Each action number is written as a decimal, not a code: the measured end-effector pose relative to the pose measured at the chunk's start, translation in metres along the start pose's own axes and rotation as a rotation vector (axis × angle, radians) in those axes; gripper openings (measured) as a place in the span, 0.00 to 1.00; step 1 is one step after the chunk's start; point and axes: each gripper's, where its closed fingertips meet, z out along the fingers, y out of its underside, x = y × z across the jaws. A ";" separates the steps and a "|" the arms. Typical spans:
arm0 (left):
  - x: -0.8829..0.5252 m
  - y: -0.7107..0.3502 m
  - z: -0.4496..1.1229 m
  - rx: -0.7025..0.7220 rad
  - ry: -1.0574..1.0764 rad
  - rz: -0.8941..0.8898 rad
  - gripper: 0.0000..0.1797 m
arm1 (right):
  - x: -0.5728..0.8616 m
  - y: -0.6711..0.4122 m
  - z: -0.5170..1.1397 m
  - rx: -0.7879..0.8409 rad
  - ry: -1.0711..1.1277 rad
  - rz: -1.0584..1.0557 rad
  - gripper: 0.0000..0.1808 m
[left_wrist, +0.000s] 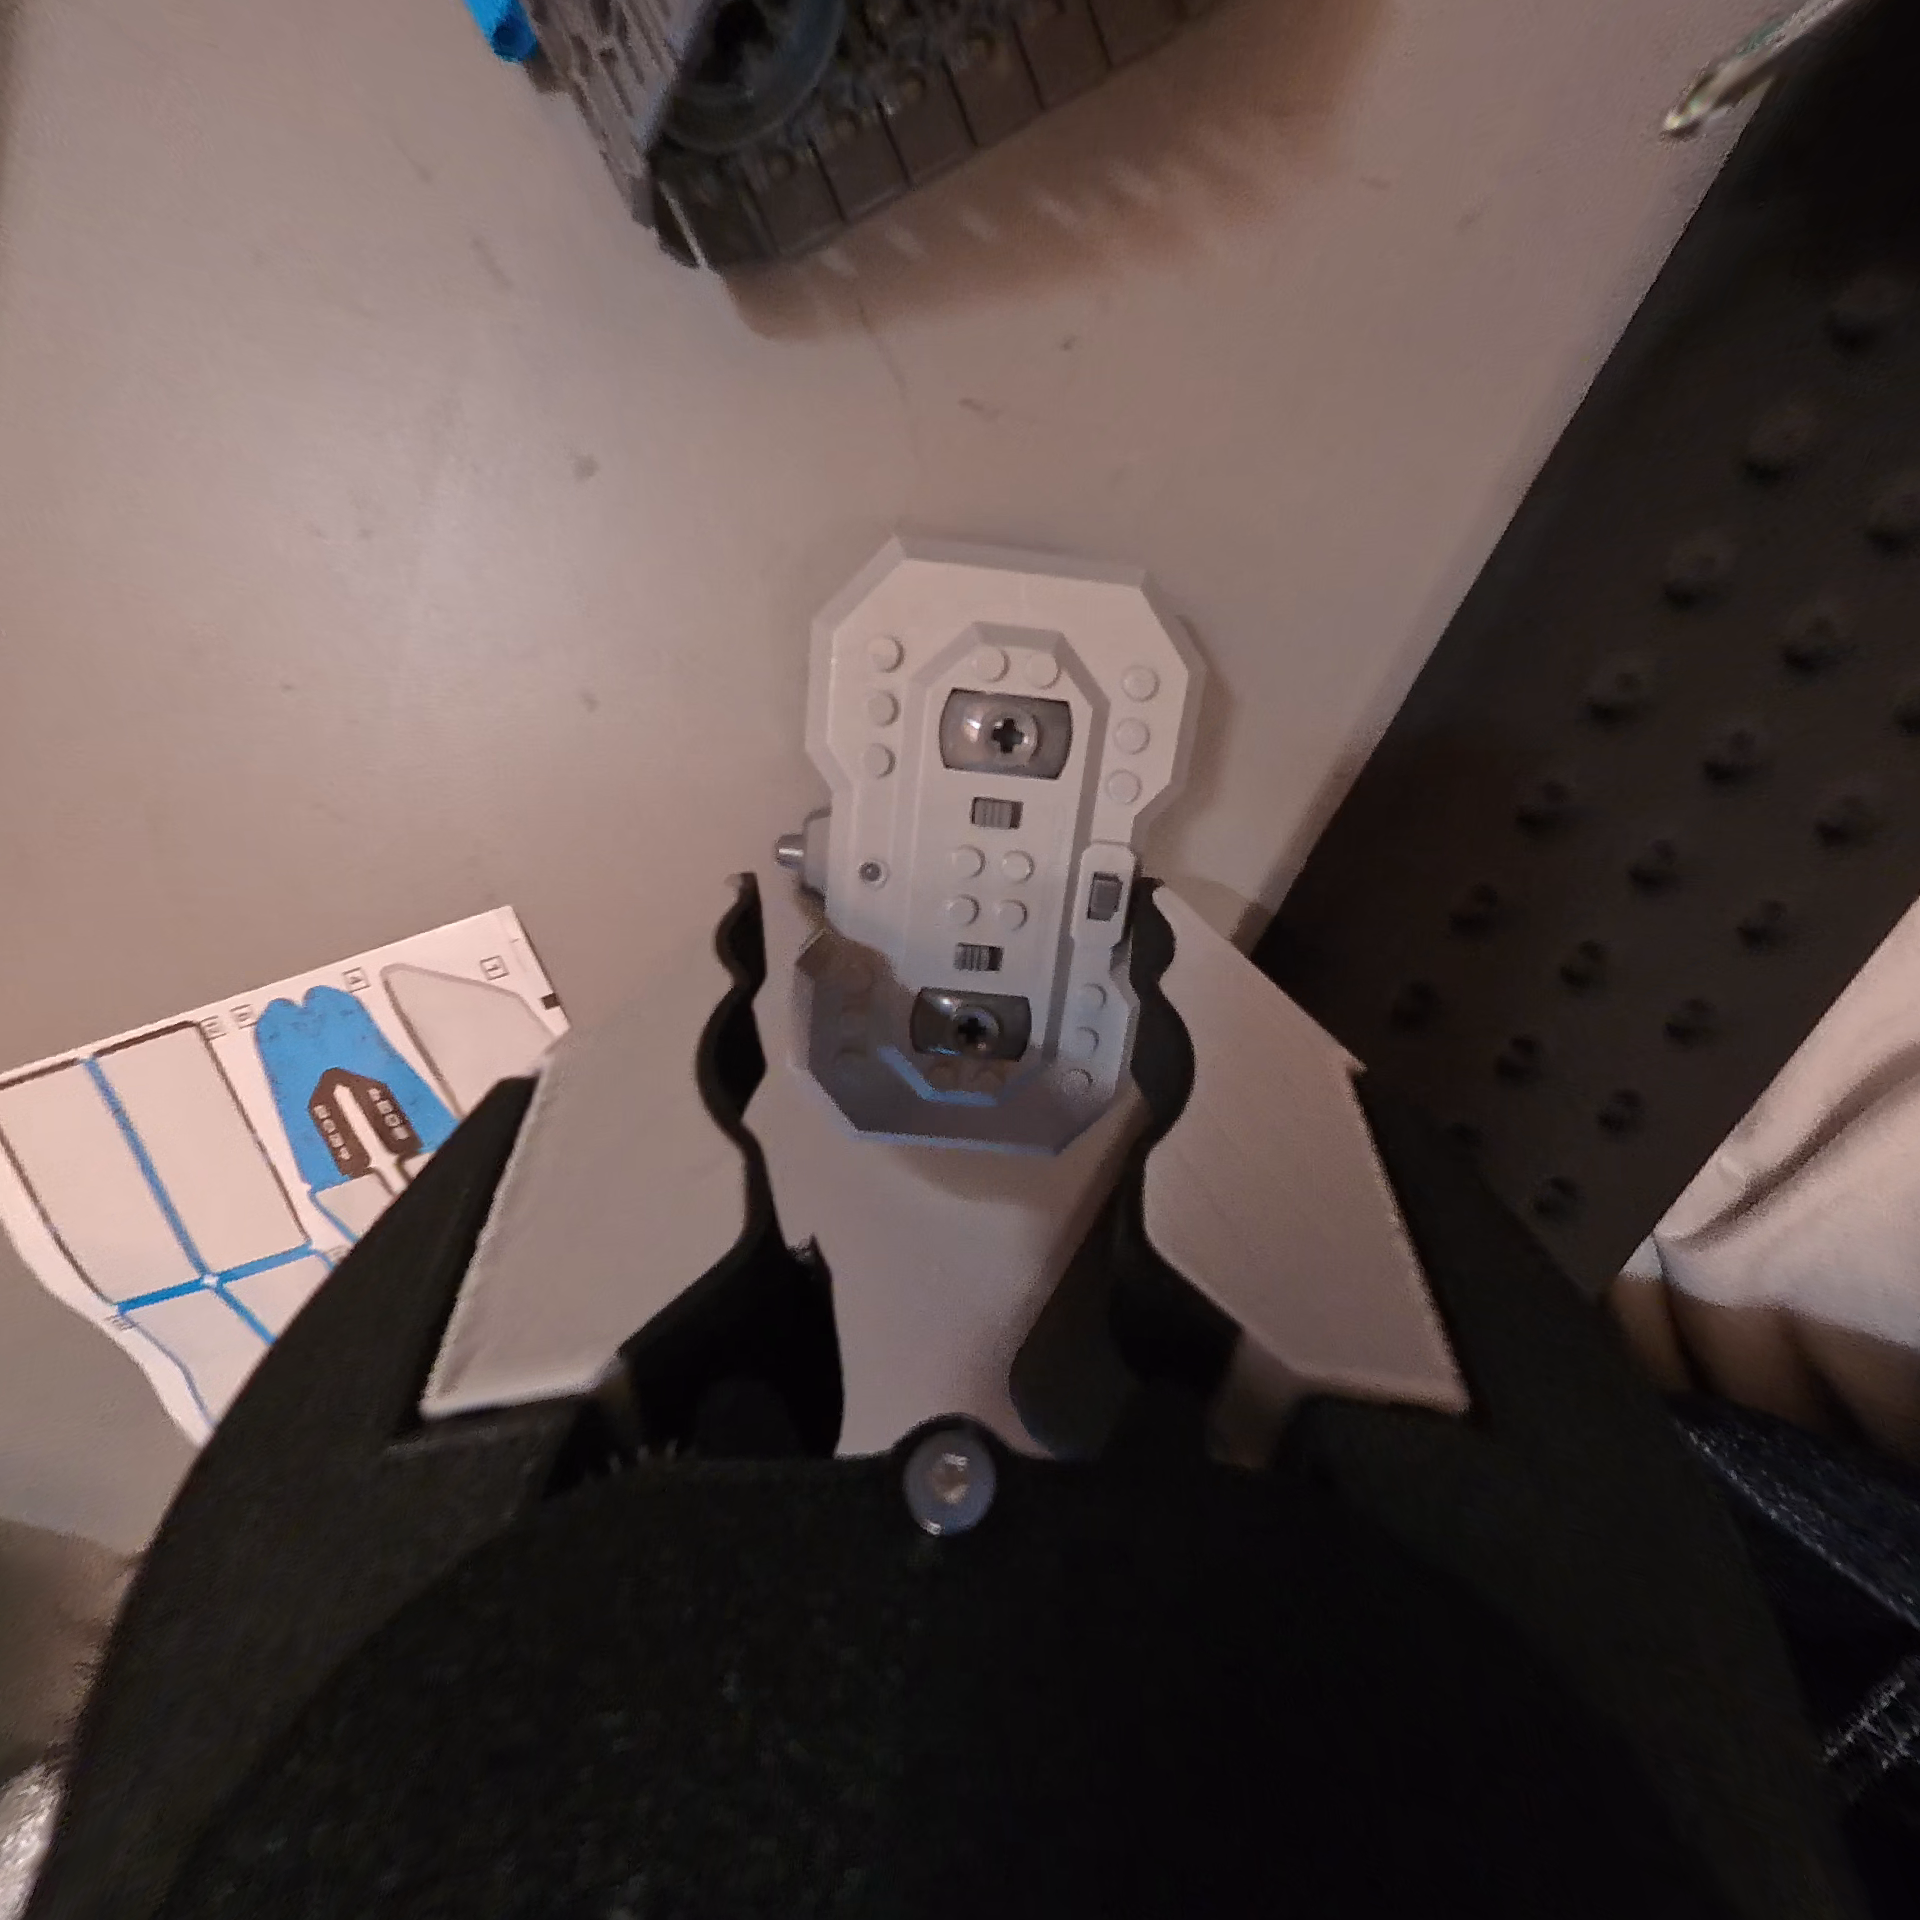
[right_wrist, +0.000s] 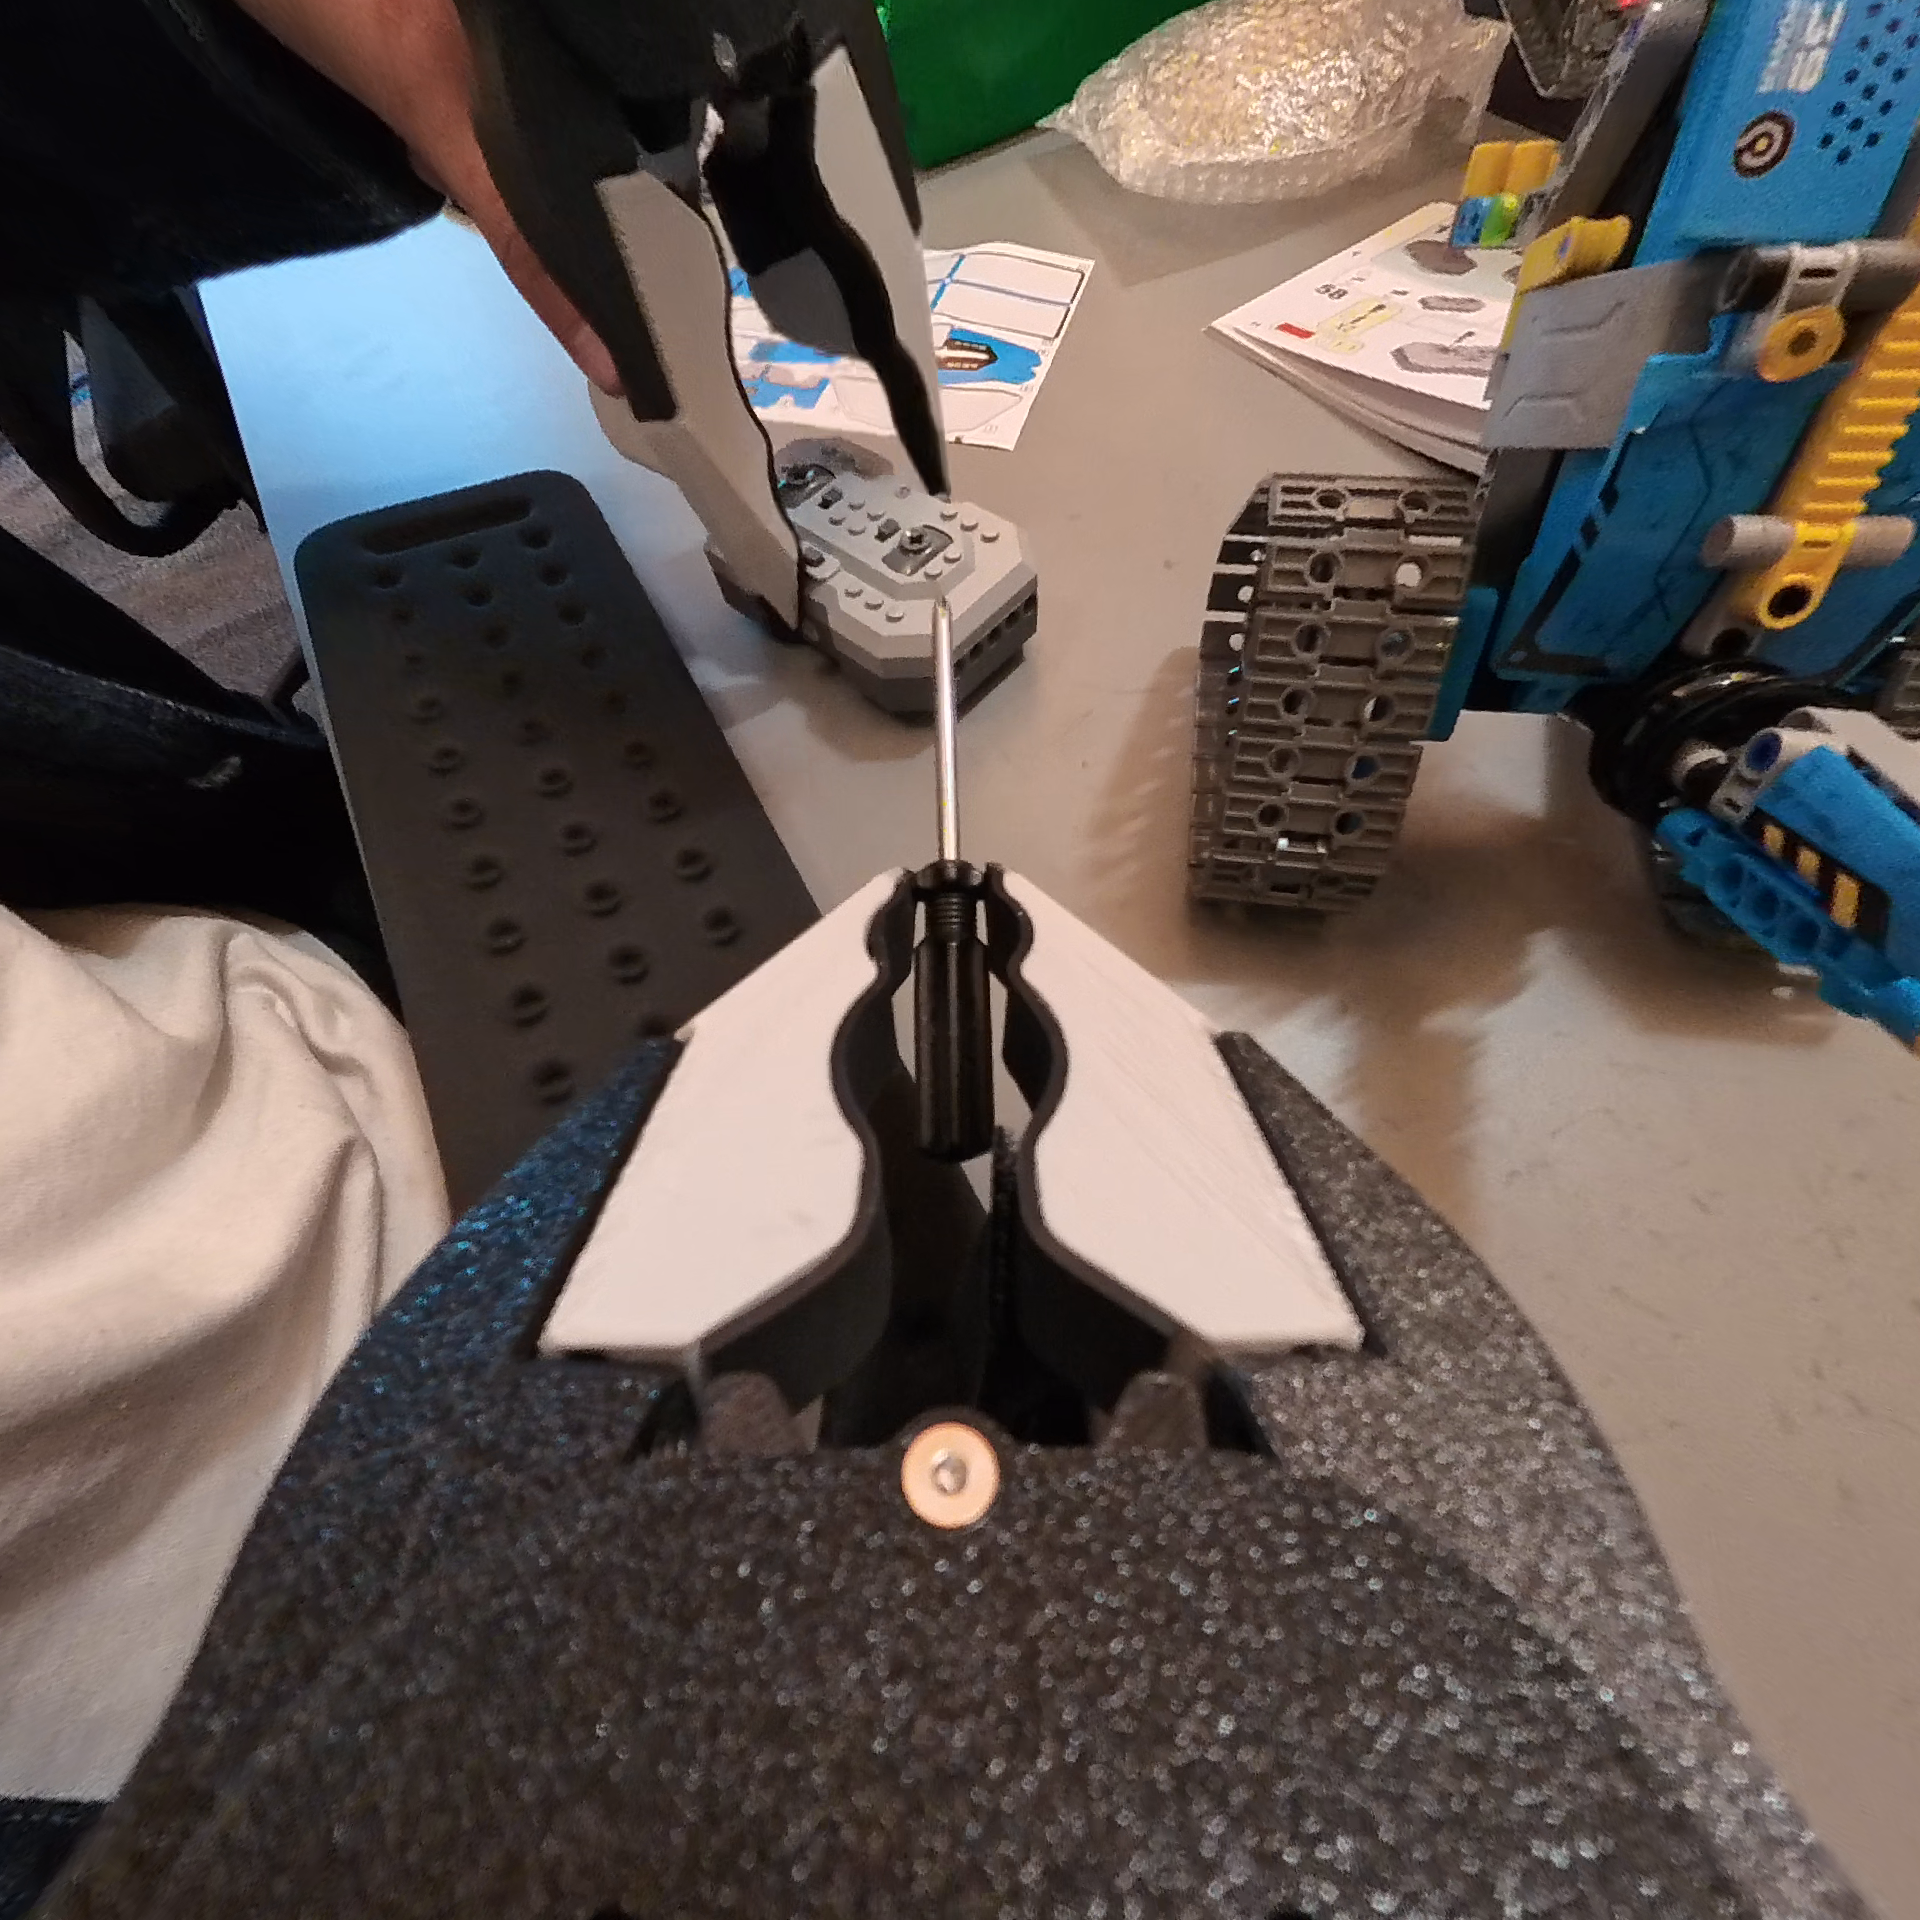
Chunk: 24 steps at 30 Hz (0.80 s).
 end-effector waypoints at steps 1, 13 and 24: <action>0.000 -0.001 -0.002 0.015 -0.007 -0.001 0.38 | -0.001 0.000 0.000 -0.003 0.001 -0.001 0.07; 0.066 -0.064 -0.060 0.455 -0.302 0.727 0.31 | -0.024 -0.029 0.007 -0.060 -0.193 -0.035 0.06; 0.066 -0.077 -0.065 0.654 -0.502 0.724 0.00 | -0.037 -0.072 0.005 0.050 -0.259 -0.128 0.08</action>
